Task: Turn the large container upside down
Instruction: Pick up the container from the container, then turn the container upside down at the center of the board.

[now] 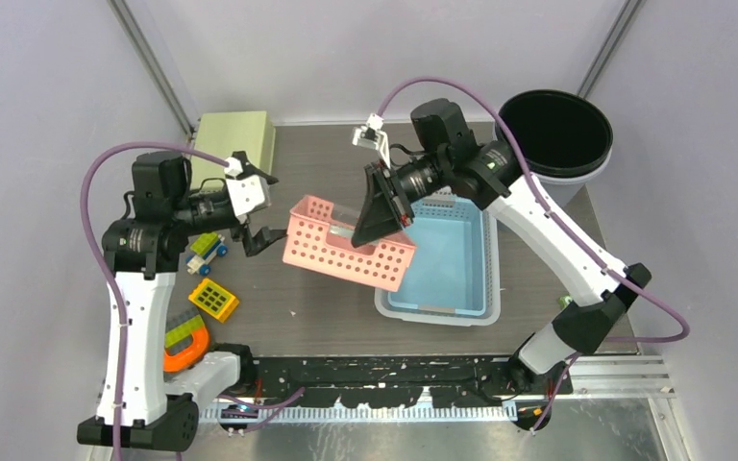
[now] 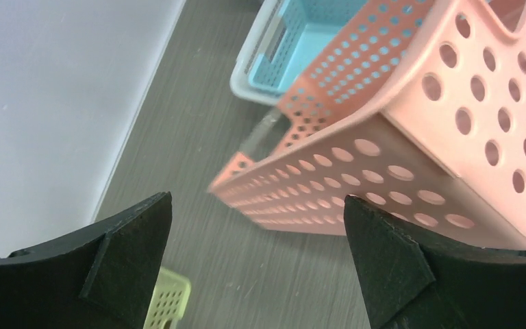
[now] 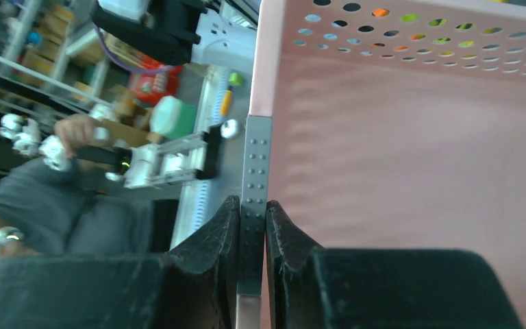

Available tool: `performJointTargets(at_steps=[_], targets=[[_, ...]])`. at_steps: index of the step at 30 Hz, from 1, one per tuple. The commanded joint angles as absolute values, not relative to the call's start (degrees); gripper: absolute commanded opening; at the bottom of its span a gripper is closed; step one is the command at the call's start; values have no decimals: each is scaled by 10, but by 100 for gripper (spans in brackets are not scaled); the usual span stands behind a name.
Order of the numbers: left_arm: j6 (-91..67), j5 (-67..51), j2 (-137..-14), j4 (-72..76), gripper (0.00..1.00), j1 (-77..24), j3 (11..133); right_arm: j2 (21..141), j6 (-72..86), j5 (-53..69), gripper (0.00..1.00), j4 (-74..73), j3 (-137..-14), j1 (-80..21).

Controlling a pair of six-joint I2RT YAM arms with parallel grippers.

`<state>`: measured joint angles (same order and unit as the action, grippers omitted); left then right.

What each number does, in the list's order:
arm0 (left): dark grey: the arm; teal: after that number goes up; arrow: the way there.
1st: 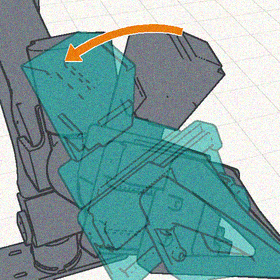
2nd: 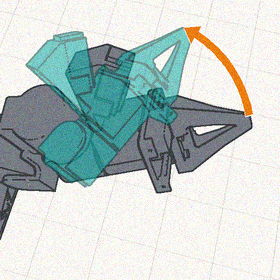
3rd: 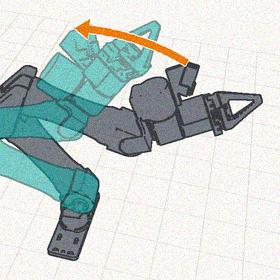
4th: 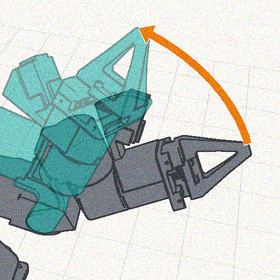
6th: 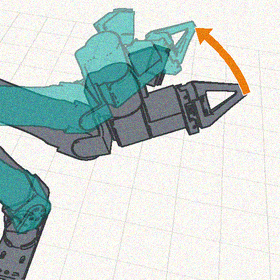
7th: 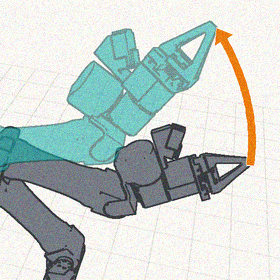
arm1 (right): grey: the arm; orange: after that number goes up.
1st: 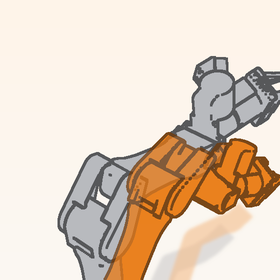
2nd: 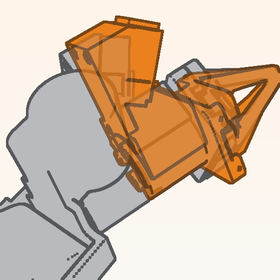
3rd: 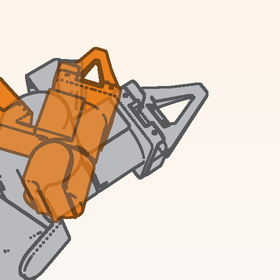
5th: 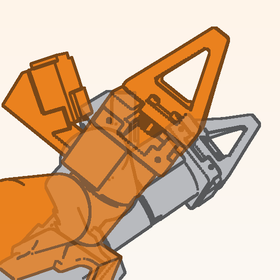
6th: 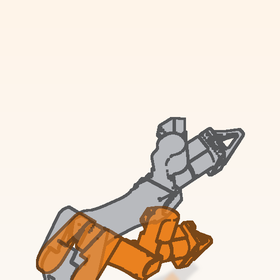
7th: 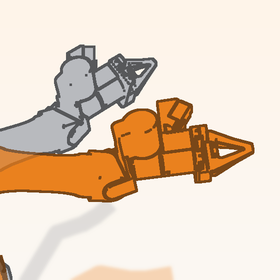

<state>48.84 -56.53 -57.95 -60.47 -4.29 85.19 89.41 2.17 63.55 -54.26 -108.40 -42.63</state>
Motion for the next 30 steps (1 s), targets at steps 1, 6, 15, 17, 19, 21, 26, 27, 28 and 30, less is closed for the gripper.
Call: performJointTargets(at_steps=[1, 6, 15, 17, 19, 21, 26, 27, 28, 30], targets=[[471, -531, -557, -624, 100, -47, 867, 902, 405, 710, 1, -44, -1008, -412], [373, -302, -527, -536, 100, -47, 830, 971, 703, 699, 1, 305, -957, -395], [284, 18, -510, -431, 100, -47, 798, 1061, 787, 632, 1, 377, -936, -386], [282, 113, -509, -395, 100, -47, 788, 1071, 786, 624, 1, 373, -935, -382], [293, 173, -506, -356, 100, -47, 767, 1079, 780, 619, 1, 364, -933, -378], [298, 190, -504, -340, 100, -47, 745, 1082, 756, 617, 1, 335, -932, -376], [281, 128, -502, -356, 100, -47, 734, 1073, 617, 595, 1, 177, -926, -372], [274, 95, -503, -369, 100, -47, 739, 1072, 589, 587, 1, 147, -925, -371], [269, 64, -503, -381, 100, -47, 744, 1071, 568, 579, 1, 124, -924, -371], [257, 14, -506, -400, 100, -47, 758, 1073, 553, 575, 1, 111, -918, -371]])
